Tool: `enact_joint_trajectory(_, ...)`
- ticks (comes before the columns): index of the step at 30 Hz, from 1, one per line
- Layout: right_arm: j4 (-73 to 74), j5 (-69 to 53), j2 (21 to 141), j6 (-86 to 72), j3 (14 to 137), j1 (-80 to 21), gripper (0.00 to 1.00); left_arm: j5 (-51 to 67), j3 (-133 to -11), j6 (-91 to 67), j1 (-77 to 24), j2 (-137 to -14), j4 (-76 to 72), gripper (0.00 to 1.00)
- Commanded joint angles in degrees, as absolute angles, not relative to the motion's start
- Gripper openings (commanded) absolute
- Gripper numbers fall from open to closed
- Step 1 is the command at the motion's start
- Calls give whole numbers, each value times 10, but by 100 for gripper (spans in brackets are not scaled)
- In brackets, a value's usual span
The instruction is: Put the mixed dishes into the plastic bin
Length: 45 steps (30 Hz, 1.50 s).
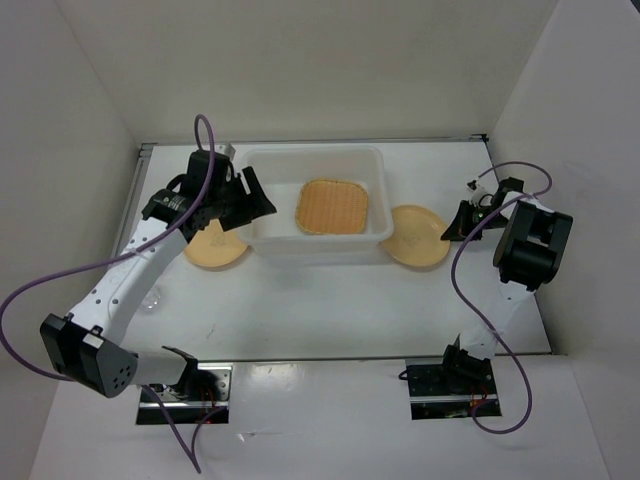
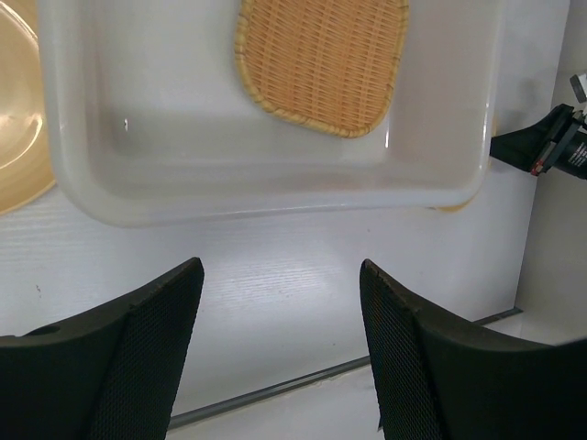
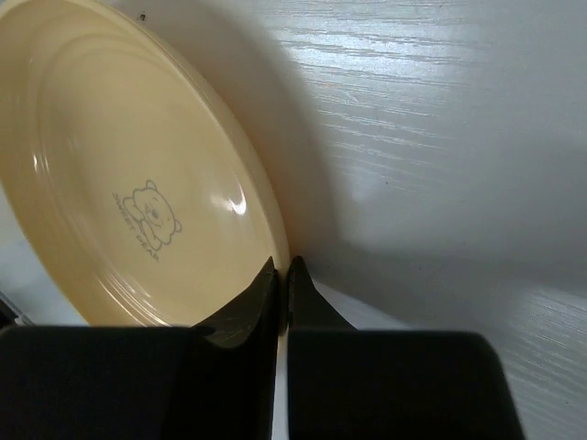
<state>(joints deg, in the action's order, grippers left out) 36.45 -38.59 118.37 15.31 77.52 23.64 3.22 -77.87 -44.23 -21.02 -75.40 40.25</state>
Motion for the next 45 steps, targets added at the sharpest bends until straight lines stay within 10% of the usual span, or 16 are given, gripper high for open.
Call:
enact_joint_trajectory(1,399,-297,1192,179,764,236,0,35,-783,-454,-206,-748,386,76)
enact_joint_trajectory(15,570,-335,1041,250,936,360,0,30,-748,-461,-200,-714,370,69)
enact_joint_trajectory(24,621,-486,1035,171,1137,224,0,36,-736,-455,-194,-708,359,72)
enact_joint_trajectory(45,592,-360,1361,170,1445,-83,0,8,-664,-509,-166,-598,396,77)
